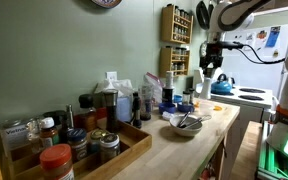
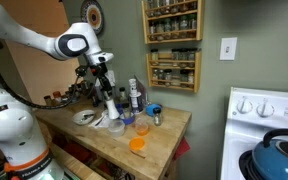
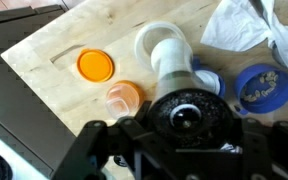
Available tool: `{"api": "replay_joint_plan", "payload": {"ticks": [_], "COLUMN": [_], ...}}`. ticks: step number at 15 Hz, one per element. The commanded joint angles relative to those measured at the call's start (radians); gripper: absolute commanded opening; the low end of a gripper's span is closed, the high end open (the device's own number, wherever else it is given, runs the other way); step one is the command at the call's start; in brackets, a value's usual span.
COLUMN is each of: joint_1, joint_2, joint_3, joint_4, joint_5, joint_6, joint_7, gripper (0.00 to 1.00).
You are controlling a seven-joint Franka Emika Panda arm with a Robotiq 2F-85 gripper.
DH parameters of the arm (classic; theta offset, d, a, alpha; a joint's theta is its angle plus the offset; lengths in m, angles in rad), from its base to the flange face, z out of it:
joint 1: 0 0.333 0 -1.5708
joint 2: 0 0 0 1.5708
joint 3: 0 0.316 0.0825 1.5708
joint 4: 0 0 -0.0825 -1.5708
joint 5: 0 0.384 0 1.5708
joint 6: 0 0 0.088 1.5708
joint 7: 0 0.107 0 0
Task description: Put the salt cellar in the clear bowl on the right.
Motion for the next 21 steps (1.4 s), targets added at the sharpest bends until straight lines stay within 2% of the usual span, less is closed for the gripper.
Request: {"api": "replay_joint_plan", "payload": {"ticks": [1, 5, 8, 10, 14, 17, 21], "joint_1": [-0.039, -0.058, -0.03, -0.013, -0.032, -0.018, -0.024], "joint_2": [0.016, 0.02, 0.035, 0.049, 0.065, 0.061, 0.061], "joint_3": [0.084, 0.102, 0.072, 0.028, -0.025, -0.047, -0.041], "joint_4": [0.002, 0.003, 0.002, 0.002, 0.014, 0.006, 0.004], "joint_5": [-0.058, -0.127, -0.091, -0.049, -0.037, -0.003, 0.018], "joint_6": [0.084, 0.034, 0.02, 0.003, -0.046, -0.033, -0.017], "joint_7": [0.105, 0.107, 0.079, 0.037, -0.007, -0.005, 0.005], "gripper": [0.37, 0.37, 0.37, 0.37, 0.37, 0.37, 0.37]}}
